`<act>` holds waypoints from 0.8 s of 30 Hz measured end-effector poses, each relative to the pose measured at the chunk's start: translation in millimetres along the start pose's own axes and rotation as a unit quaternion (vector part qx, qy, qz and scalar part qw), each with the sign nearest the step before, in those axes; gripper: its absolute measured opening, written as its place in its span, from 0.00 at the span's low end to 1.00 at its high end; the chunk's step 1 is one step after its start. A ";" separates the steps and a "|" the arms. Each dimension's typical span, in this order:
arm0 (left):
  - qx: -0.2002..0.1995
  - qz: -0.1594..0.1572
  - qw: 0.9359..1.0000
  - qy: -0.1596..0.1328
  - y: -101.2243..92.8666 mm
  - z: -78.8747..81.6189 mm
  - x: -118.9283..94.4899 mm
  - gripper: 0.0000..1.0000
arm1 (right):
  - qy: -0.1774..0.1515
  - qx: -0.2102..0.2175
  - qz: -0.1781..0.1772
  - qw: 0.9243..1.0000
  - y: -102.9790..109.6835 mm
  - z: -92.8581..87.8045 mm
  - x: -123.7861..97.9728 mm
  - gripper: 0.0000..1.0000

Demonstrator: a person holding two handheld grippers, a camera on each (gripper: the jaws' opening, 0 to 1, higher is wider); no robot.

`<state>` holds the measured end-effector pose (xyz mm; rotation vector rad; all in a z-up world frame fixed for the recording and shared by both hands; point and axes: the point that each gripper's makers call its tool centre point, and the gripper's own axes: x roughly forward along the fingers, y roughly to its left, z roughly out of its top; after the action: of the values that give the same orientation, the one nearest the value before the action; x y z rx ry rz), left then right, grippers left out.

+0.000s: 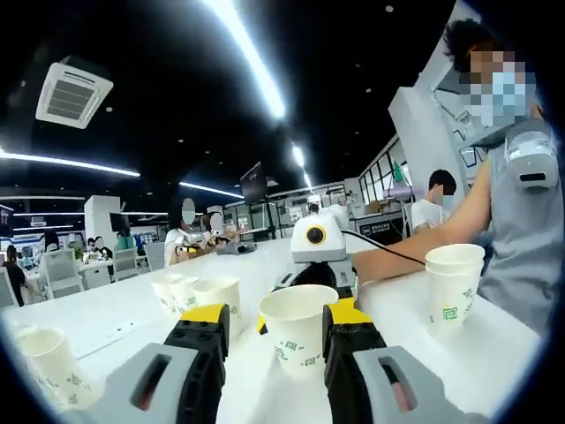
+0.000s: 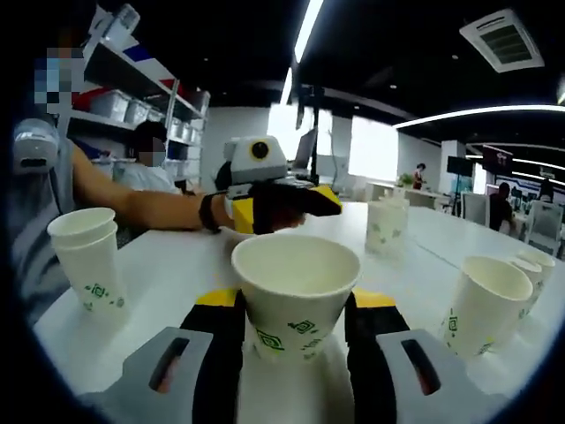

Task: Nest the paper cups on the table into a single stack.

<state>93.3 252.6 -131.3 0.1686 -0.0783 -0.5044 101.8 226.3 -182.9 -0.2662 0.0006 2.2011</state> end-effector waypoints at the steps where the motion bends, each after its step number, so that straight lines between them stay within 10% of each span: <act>1: 0.000 0.000 1.000 0.000 -0.1 0.2 0.1 0.45 | 0.001 0.000 -0.001 1.000 -0.3 -0.2 -0.1 0.47; 14: 0.002 0.007 1.000 -0.003 9.1 0.8 -4.1 0.44 | -0.013 -0.002 -0.010 1.000 -0.6 10.1 -5.0 0.47; 24: 0.002 0.017 1.000 -0.008 23.2 1.9 -10.7 0.44 | -0.064 -0.012 -0.017 0.998 4.1 51.6 -26.1 0.46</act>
<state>94.7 277.6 -125.7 0.1673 -0.0981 -0.4721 103.9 208.2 -127.9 -0.1385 -0.1009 2.1823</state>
